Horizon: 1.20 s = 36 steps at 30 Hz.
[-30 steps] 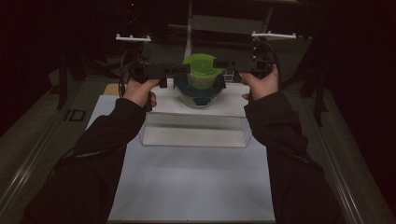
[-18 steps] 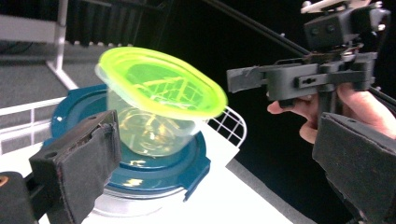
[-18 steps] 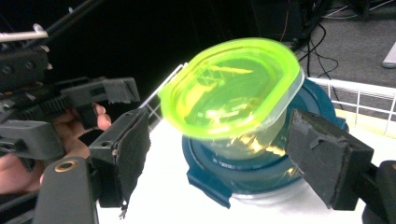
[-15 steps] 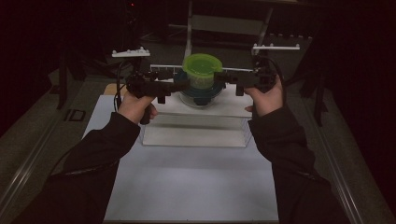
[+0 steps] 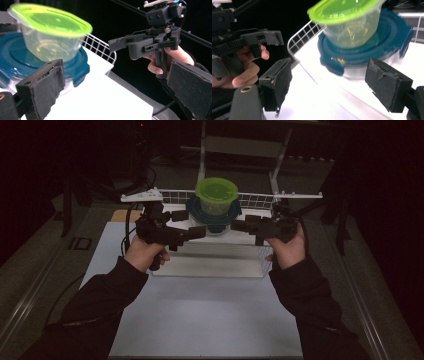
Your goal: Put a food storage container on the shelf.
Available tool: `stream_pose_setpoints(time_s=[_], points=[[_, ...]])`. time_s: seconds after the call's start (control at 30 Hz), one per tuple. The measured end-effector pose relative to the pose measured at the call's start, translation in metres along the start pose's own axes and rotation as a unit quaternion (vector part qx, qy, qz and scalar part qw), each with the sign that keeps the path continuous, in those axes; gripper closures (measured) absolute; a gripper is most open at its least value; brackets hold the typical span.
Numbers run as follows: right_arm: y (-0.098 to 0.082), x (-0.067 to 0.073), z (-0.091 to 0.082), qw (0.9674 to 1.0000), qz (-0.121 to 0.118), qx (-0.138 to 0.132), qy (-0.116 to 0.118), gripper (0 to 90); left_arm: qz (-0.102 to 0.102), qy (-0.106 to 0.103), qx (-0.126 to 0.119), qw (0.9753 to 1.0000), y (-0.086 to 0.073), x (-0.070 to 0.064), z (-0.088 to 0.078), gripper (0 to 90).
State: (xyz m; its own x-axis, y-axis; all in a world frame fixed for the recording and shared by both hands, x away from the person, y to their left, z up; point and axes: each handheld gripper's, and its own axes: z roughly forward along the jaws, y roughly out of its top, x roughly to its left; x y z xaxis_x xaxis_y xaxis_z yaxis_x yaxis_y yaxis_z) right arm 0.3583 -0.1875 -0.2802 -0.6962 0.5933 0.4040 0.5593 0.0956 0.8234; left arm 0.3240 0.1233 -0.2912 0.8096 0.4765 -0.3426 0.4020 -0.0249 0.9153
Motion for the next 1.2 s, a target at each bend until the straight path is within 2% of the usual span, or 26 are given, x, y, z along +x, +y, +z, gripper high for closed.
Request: stream_pose_setpoints(time_s=[0.03,0.1,0.13,0.17,0.23,0.5,0.73,0.83,0.97,1.1,1.2], points=[[-0.009,-0.002,-0.001,1.0,0.0,0.002,0.002,20.8,0.002,-0.004,0.004,1.0,-0.005,-0.002,0.0,1.1],[-0.011,-0.002,-0.002,1.0,0.0,0.004,0.002,20.8,0.002,-0.004,0.004,1.0,-0.005,-0.002,0.0,1.1],[-0.011,-0.002,-0.002,1.0,0.0,0.004,0.002,20.8,0.007,-0.012,0.009,0.9999,-0.014,-0.004,0.0,1.1],[-0.022,-0.006,-0.003,1.0,0.003,0.005,0.004,20.7,0.007,-0.014,0.012,0.9998,-0.018,-0.005,0.0,1.1],[-0.03,-0.01,-0.004,1.0,0.006,0.003,0.006,20.6,0.006,-0.017,0.013,0.9997,-0.025,-0.006,0.0,1.1],[-0.062,-0.023,-0.004,1.0,-0.003,0.003,0.007,18.2,0.021,-0.016,0.026,0.9993,-0.052,-0.008,0.0,1.1],[-0.086,-0.032,-0.003,0.9999,0.005,0.008,0.005,18.2,0.022,-0.015,0.037,0.999,-0.076,-0.006,0.003,1.2],[-0.097,-0.037,-0.004,0.9998,0.013,0.008,0.012,18.2,0.033,-0.011,0.045,0.9984,-0.087,-0.006,0.003,1.3],[-0.112,-0.044,-0.002,0.9995,0.022,0.009,0.018,18.3,0.027,-0.021,0.054,0.998,-0.102,-0.005,0.005,1.5],[-0.127,-0.048,0.001,0.9994,0.024,0.014,0.017,18.3,0.032,-0.021,0.063,0.9973,-0.118,-0.007,0.007,1.5],[-0.138,-0.05,0.003,0.9996,0.015,0.016,0.016,18.4,0.032,-0.027,0.071,0.9966,-0.13,-0.007,0.009,1.5]])
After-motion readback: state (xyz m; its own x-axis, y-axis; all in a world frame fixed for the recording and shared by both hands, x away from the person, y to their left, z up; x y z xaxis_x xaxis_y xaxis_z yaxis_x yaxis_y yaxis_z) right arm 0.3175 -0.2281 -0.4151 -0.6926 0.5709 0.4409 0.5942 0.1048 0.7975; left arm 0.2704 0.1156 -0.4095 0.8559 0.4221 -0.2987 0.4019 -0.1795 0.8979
